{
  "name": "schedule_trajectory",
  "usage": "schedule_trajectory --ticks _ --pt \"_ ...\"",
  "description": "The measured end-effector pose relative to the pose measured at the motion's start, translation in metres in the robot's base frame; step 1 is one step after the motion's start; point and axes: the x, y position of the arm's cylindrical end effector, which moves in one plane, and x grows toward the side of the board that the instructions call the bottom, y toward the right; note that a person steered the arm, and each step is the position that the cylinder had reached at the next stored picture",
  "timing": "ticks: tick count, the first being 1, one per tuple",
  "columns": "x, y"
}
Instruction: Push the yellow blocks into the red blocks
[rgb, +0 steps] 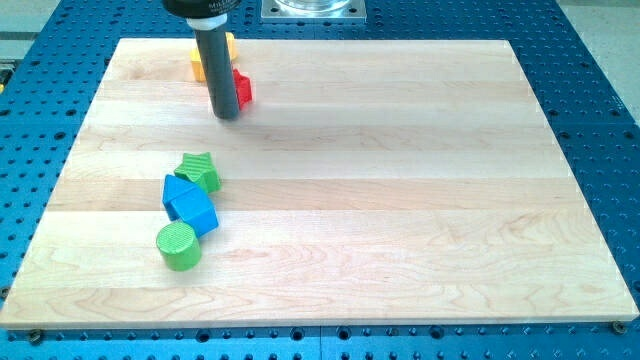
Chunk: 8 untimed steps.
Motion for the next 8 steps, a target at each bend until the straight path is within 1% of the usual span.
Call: schedule_trajectory --ticks 1,2,3,4,5,6,7,8 --pt "-0.019 0.006" --pt "-0.004 0.038" --pt "-0.036 0.097" --pt "-0.086 0.119" --pt "-0.133 0.045" --pt "-0.144 -0.017" --pt "-0.141 -0.049" --pt "-0.100 -0.048"
